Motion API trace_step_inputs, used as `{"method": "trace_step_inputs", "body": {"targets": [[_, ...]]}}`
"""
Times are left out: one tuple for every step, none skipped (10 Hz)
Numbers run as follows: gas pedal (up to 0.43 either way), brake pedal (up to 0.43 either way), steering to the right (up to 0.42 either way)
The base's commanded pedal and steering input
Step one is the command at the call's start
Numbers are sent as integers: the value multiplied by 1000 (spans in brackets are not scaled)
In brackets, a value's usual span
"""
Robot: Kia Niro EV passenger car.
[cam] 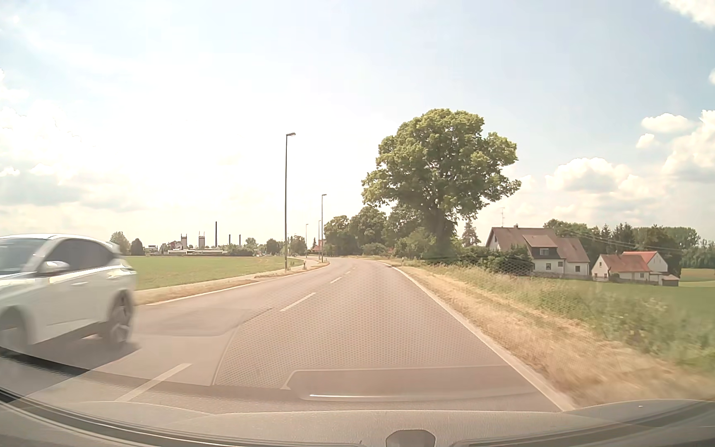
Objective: Follow the waypoints while adhering to traffic rules and regulations
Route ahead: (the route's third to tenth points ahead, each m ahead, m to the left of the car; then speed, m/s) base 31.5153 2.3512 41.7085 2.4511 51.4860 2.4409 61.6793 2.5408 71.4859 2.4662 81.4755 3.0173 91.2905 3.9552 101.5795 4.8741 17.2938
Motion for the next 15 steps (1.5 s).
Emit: {"method": "trace_step_inputs", "body": {"targets": [[197,0,1],[197,0,1],[197,0,1],[197,0,1],[197,0,2],[197,0,2],[197,0,2],[197,0,2],[197,0,1],[197,0,0],[197,0,0],[197,0,-2],[197,0,-4],[197,0,-5],[197,0,-5]]}}
